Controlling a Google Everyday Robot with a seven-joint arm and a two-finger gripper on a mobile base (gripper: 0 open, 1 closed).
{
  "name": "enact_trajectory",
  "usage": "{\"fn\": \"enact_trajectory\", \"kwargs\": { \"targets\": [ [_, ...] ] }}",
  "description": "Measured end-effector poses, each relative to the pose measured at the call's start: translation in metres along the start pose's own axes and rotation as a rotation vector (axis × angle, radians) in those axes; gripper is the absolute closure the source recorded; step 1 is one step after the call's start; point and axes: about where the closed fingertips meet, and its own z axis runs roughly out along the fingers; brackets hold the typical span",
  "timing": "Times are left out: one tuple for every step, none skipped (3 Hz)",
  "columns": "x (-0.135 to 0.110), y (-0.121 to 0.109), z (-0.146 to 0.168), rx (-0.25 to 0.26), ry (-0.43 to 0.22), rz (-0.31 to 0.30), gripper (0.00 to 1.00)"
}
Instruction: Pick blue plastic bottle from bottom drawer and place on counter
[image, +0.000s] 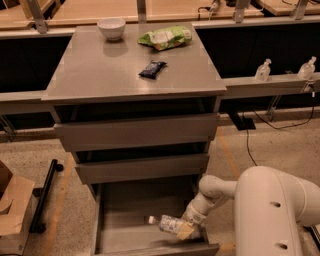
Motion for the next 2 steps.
{"fn": "enact_trajectory", "kwargs": {
  "targets": [
    [0.015, 0.031, -0.033, -0.043, 0.016, 0.048, 1.00],
    [0.005, 0.049, -0.109, -0.021, 0.031, 0.034, 1.00]
  ]
}}
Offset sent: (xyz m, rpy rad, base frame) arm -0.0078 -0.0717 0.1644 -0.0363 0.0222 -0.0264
